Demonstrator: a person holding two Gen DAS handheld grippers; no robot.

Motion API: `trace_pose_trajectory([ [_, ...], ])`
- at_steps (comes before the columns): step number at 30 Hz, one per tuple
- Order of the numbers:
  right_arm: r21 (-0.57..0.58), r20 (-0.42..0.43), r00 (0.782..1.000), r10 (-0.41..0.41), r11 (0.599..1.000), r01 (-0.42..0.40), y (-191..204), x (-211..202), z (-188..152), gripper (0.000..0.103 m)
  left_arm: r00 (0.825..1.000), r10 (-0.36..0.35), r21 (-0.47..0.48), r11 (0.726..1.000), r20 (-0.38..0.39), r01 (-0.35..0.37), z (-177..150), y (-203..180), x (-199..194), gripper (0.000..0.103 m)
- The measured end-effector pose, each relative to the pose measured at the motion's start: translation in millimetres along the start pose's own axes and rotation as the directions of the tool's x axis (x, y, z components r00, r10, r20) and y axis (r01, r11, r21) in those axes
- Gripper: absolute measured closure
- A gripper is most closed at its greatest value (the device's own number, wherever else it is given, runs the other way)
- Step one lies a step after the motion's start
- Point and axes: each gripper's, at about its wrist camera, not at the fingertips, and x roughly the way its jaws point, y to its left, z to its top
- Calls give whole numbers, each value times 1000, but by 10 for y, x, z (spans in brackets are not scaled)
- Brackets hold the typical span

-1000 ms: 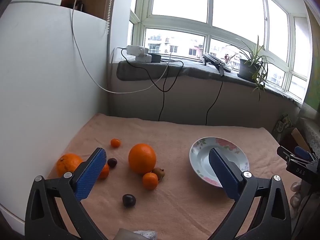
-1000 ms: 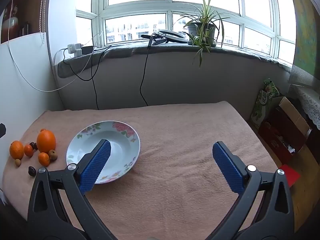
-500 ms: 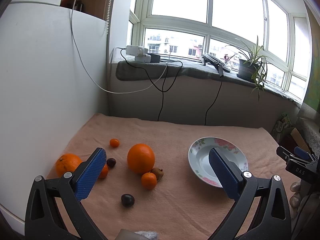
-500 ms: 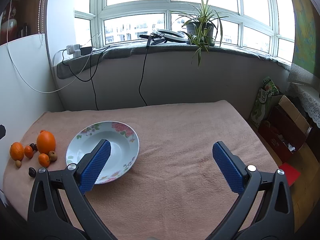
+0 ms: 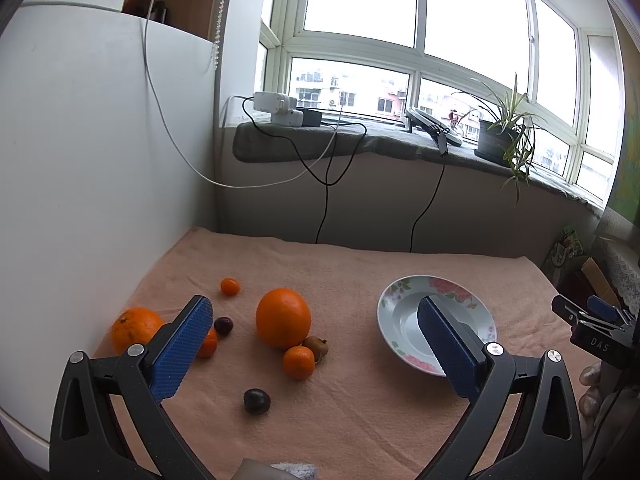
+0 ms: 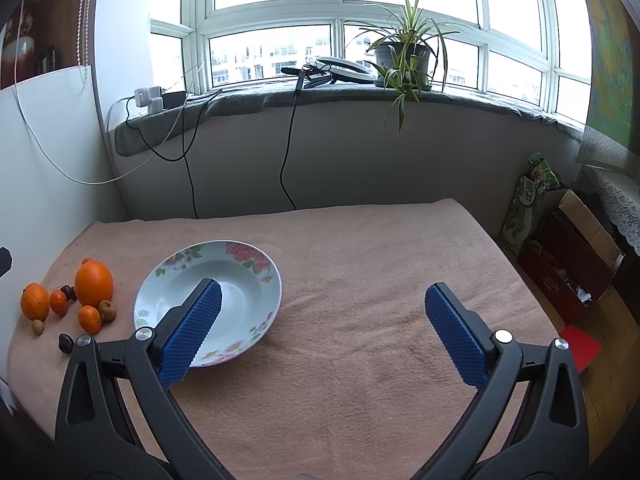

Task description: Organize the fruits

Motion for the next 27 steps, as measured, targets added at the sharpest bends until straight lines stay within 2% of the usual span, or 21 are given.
trace_pose_trajectory([
  [27,2,-3,1000,0,1000,0,15,22,-39,0,1000,-1,-1,1000,0,1,6,5,-4,1],
])
